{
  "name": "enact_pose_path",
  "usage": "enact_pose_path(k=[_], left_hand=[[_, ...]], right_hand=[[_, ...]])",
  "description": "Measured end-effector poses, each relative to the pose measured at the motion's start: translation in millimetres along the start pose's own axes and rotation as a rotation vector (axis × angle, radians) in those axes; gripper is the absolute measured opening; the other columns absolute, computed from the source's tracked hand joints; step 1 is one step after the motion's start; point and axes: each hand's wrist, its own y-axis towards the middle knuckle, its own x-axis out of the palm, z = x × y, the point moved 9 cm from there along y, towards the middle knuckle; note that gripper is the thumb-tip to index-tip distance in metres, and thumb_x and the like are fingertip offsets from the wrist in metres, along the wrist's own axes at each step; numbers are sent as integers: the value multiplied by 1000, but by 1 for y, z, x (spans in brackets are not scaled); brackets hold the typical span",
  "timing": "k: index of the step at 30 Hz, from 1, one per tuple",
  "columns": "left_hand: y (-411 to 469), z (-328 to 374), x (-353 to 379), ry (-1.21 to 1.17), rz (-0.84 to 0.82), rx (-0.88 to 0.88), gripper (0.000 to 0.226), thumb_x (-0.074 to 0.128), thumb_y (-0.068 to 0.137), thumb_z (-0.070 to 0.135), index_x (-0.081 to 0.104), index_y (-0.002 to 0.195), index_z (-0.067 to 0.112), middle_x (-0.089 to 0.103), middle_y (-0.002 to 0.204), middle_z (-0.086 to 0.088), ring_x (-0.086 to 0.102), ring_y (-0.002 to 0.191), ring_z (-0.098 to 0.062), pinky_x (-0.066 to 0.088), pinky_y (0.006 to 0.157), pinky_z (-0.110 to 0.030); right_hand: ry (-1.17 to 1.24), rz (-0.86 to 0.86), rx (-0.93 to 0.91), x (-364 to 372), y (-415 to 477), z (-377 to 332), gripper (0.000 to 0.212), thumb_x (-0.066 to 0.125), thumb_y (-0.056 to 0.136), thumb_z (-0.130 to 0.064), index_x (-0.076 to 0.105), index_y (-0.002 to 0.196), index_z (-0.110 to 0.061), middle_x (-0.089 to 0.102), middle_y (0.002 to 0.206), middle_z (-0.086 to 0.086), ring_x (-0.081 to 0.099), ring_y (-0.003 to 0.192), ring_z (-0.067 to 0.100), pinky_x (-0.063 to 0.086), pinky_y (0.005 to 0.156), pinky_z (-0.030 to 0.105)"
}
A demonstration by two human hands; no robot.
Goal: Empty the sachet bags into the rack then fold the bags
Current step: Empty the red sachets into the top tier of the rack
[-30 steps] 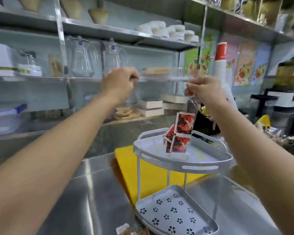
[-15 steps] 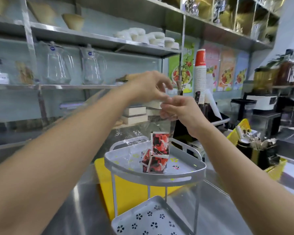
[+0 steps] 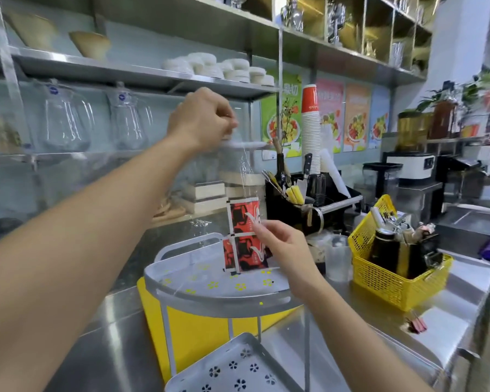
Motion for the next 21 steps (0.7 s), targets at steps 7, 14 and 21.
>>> enact_pose_path(k=[7, 14, 21], left_hand=[[2, -11, 0, -114, 90, -66, 19, 65, 76, 20, 63, 58, 27, 64, 62, 6, 67, 78, -25, 54, 80, -45], [-2, -45, 2, -254, 81, -158, 21, 68, 73, 17, 63, 55, 25, 64, 61, 4, 62, 68, -22, 55, 81, -45], [-37, -95, 7, -435, 34, -355, 20, 68, 80, 8, 61, 64, 19, 62, 47, 14, 52, 48, 5, 41, 54, -6]], right_hand=[[-173, -41, 59, -16, -5, 12, 36, 66, 76, 8, 63, 110, -3, 72, 83, 1, 67, 74, 6, 53, 72, 19], [-154, 150, 144, -51, -1, 5, 14, 64, 77, 10, 65, 72, -3, 63, 65, 13, 63, 51, 16, 56, 49, 24], [-438, 254, 48, -88, 26, -37, 15, 69, 75, 4, 68, 71, -10, 68, 72, 11, 63, 62, 21, 52, 59, 30]])
